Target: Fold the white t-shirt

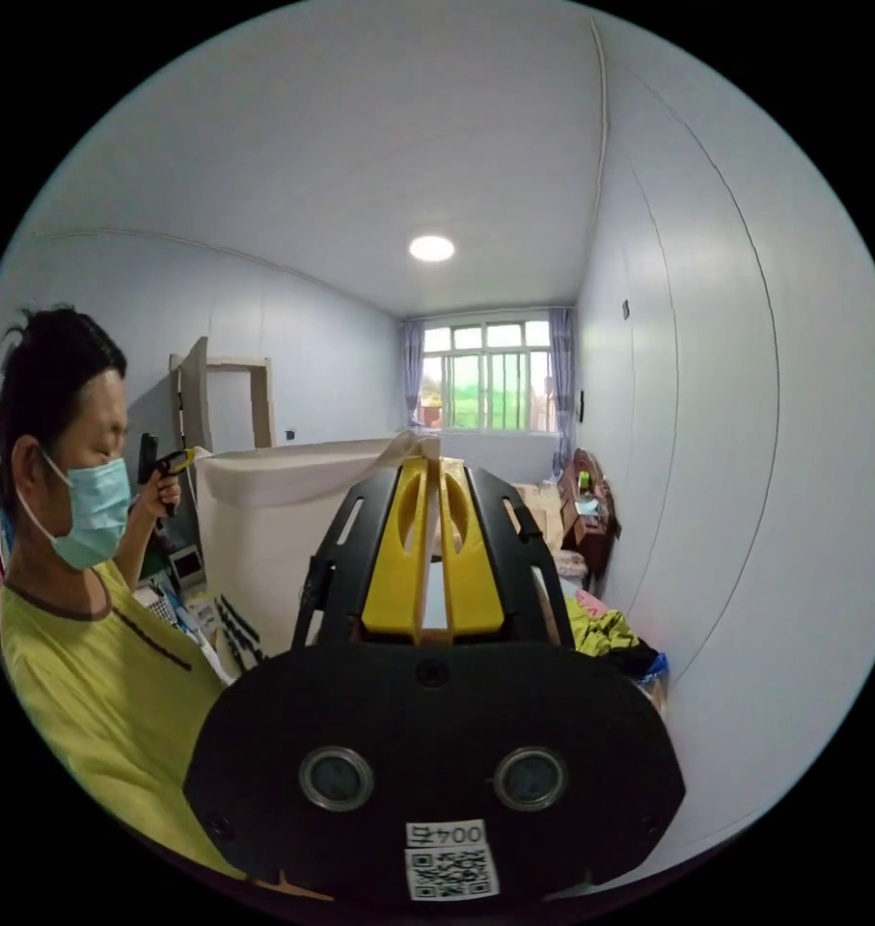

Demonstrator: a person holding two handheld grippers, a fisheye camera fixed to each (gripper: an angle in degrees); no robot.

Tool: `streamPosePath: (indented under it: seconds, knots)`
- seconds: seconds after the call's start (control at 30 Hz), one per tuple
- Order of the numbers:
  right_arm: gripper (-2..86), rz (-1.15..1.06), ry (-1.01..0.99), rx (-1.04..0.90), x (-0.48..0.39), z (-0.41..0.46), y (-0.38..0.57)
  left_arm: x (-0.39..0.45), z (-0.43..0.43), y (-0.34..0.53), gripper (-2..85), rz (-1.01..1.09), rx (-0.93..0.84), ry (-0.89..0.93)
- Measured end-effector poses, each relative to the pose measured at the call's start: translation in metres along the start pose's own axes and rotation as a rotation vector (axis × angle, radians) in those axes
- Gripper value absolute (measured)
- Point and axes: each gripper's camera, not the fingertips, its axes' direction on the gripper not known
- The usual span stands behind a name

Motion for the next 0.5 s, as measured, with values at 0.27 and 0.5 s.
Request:
streamPosePath:
  seconds: [0.27, 0.5]
  knots:
    - [-0.4, 0.258, 0.044, -0.298, 0.148, 0.282, 0.039, -0.206, 0.15, -0.012, 0.9, -0.293, -0.27, 0.05]
    - [-0.7, 0.215, 0.173, -0.183, 0.192, 0.375, -0.047, -0.282, 0.228, -0.129, 1.0, -0.237, -0.238, -0.026]
